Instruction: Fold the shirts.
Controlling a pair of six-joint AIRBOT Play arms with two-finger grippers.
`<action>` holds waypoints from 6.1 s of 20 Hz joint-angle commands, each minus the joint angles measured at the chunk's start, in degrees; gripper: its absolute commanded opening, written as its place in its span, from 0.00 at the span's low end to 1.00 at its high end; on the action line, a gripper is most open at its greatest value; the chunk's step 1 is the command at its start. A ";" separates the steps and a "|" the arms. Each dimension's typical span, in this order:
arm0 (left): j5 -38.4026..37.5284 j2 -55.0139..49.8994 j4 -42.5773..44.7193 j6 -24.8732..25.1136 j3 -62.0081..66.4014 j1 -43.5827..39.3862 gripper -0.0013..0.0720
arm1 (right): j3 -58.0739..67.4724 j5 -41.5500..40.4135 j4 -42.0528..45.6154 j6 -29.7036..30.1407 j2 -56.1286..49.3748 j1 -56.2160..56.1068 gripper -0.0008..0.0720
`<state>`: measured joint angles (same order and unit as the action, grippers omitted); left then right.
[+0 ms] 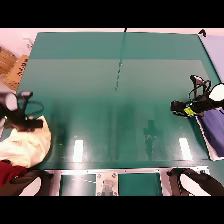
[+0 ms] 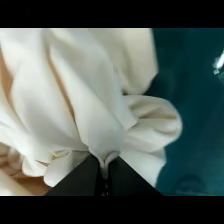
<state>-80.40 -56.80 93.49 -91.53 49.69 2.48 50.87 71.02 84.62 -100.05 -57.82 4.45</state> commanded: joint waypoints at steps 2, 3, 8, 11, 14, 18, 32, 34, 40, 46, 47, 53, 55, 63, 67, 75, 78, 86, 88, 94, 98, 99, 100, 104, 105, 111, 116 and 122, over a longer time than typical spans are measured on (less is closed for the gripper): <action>1.51 0.02 -27.61 8.39 15.82 -0.59 0.05 | 0.00 -0.79 0.00 0.00 0.04 -0.02 0.03; 2.99 0.02 -30.75 9.22 17.81 -2.60 0.05 | 0.00 -1.09 0.00 0.00 0.04 -0.02 0.03; 23.04 -2.64 -34.53 9.88 19.61 -24.50 0.05 | 0.00 -1.44 -0.22 -0.02 0.04 -0.04 0.04; 33.35 -10.32 -37.83 14.19 19.61 -36.41 0.05 | 0.00 -2.71 -0.22 -0.04 0.04 -0.02 0.04; 36.39 -19.96 -41.92 14.03 19.61 -41.31 0.28 | 0.00 -2.73 -0.22 -0.46 0.04 -0.02 0.41; 31.32 -21.40 -44.11 13.99 21.11 -34.51 0.98 | 0.00 -2.45 -0.66 -0.46 0.04 -0.02 0.62; 12.37 -20.24 -25.20 9.01 12.68 0.13 0.98 | 0.11 -8.37 -32.24 15.54 -20.92 4.92 0.62; 19.91 -20.31 -28.41 9.27 7.39 0.11 0.98 | 0.11 -9.27 -37.27 18.88 -24.20 4.92 0.62; 25.68 -27.56 -47.10 18.23 4.22 0.07 0.98 | 0.11 -11.15 -46.62 25.92 -31.54 4.90 0.59; 23.45 -28.98 -55.39 26.08 7.63 0.07 0.05 | 0.70 -10.75 -50.64 30.29 -32.24 4.94 0.04; 22.05 -28.76 -55.39 26.08 9.77 0.07 0.05 | 1.60 -9.70 -50.80 30.32 -32.17 4.98 0.03; 10.62 -21.03 -55.39 26.01 27.52 0.07 0.05 | 17.49 2.23 -50.75 28.00 -24.24 5.05 0.03; 8.96 -16.15 -55.39 26.01 33.88 0.07 0.05 | 25.31 3.63 -50.75 26.21 -18.18 5.05 0.03; 8.74 1.44 -50.58 26.01 53.31 0.07 0.05 | 47.76 1.60 -45.46 22.18 3.15 7.10 0.03; 5.11 4.42 -42.34 23.82 53.79 0.07 0.05 | 47.74 1.57 -38.84 18.78 9.46 11.10 0.03; 3.21 3.98 -36.28 22.84 37.27 0.07 0.05 | 24.13 7.39 -37.99 15.04 10.54 11.08 0.04; 7.15 3.98 -38.16 23.19 21.38 0.07 0.05 | 4.98 -2.73 -38.14 20.87 10.47 10.67 0.03; 26.05 3.98 -48.37 30.16 -16.20 0.07 0.05 | -13.25 -20.50 -42.62 31.61 -4.09 10.56 0.04; 27.50 3.98 -48.92 30.16 -20.50 0.07 0.05 | -13.25 -18.18 -42.53 31.76 -7.78 10.64 0.05; 27.89 3.98 -49.99 31.23 -22.49 0.07 0.05 | -4.04 -2.01 -42.34 30.84 -6.60 18.45 0.46; 29.88 3.98 -50.05 31.63 -22.49 0.07 0.05 | 2.10 -0.26 -42.40 28.33 -4.59 19.23 0.70; 29.86 3.98 -50.05 31.63 -22.49 0.07 0.05 | 2.05 -1.14 -42.21 27.80 -4.81 18.60 0.70; 29.81 3.98 -50.07 31.61 -22.49 0.07 0.05 | 2.01 -2.03 -41.72 26.93 -5.55 18.27 0.70; 27.02 3.98 -50.01 31.63 -22.49 0.07 0.05 | 2.01 -3.74 -37.57 22.56 -10.69 19.85 0.70; 26.69 3.98 -50.01 31.65 -22.49 0.07 0.05 | 2.01 -3.74 -37.55 22.53 -12.46 20.39 0.70; 27.04 3.98 -49.96 31.65 -22.49 0.07 0.05 | 2.01 -5.05 -37.57 22.69 -23.58 21.20 0.70; 27.74 3.98 -49.99 31.61 -22.49 0.07 0.05 | 2.01 -6.40 -38.05 24.06 -29.59 19.71 0.70; 27.58 3.98 -50.03 31.54 -22.49 0.07 0.05 | 2.14 -11.04 -46.42 28.39 -32.79 16.65 0.30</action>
<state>-52.82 -52.80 43.48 -59.92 27.24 2.50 52.88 61.93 42.81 -74.63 -88.92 22.26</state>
